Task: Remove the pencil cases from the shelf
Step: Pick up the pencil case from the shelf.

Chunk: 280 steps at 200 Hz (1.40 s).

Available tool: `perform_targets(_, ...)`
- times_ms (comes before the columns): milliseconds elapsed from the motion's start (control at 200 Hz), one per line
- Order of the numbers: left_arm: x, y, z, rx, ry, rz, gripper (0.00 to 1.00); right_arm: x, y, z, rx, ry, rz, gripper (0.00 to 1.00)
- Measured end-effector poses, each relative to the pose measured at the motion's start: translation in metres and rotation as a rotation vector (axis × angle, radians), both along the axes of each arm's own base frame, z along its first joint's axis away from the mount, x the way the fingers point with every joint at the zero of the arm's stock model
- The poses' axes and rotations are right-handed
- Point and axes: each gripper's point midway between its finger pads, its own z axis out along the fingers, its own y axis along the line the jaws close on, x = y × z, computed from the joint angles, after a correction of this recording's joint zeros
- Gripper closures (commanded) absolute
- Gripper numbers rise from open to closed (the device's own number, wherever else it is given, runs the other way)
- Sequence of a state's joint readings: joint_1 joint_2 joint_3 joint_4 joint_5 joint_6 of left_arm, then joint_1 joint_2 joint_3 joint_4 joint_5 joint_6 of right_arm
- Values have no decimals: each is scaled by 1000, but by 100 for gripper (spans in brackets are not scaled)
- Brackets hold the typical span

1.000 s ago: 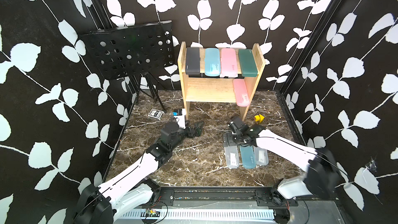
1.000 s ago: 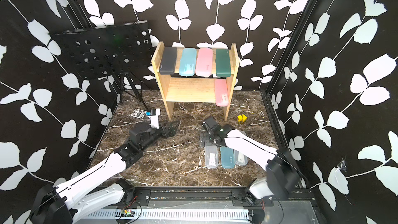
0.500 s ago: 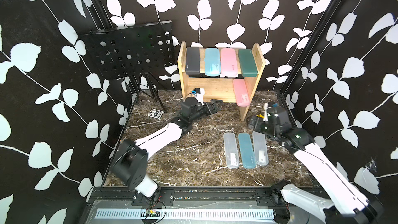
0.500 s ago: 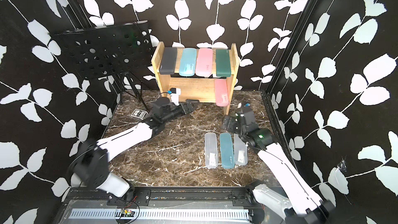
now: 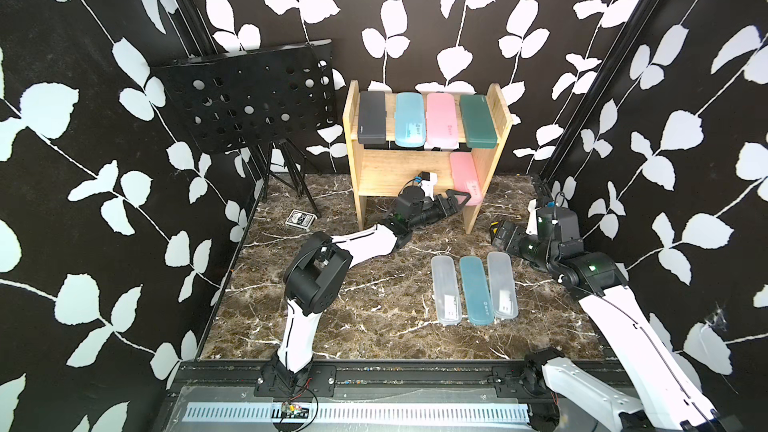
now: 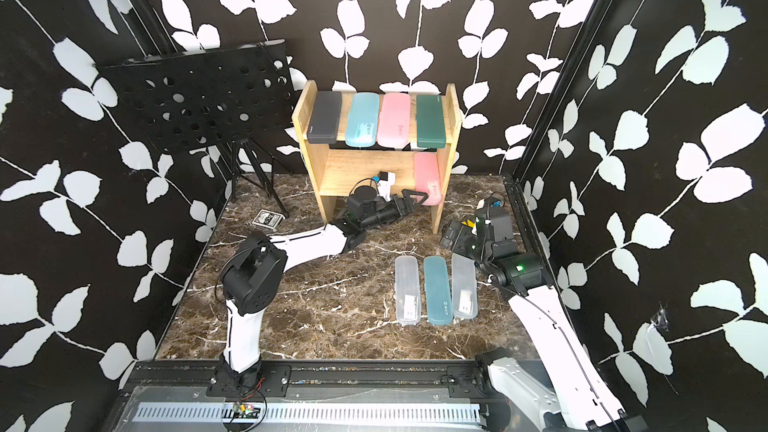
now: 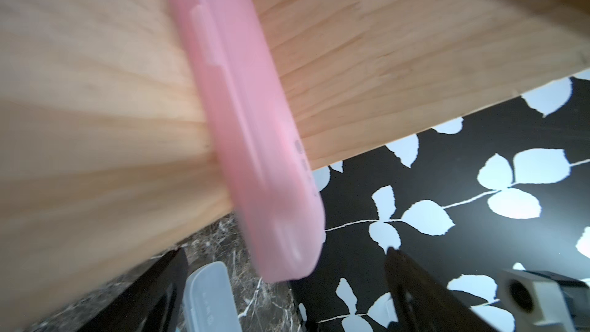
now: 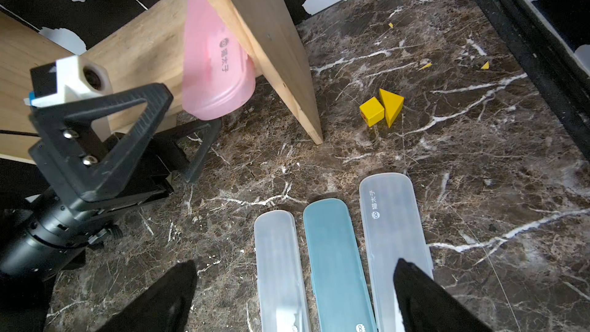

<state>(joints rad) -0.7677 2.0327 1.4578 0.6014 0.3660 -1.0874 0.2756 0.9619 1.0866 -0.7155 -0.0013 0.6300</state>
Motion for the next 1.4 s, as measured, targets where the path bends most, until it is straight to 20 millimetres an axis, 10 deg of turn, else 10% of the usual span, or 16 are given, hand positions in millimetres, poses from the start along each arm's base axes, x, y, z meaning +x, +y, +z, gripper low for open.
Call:
perform_targets(330,14,-17,-15,-21,64,-2,31,5,0,-4,37,23,19,1)
perform_targets(885,11,-20,-3,-68,58,-19,100,3,4,0,61,11,45,1)
perform_targets(1185,-13,-2,-9,-15,24,-32,100,0,11,9,95,-15,80,1)
perform_targets(1400,-60,46,-21,178,-84,-49,100,-5,44,30,134,-97,191,1)
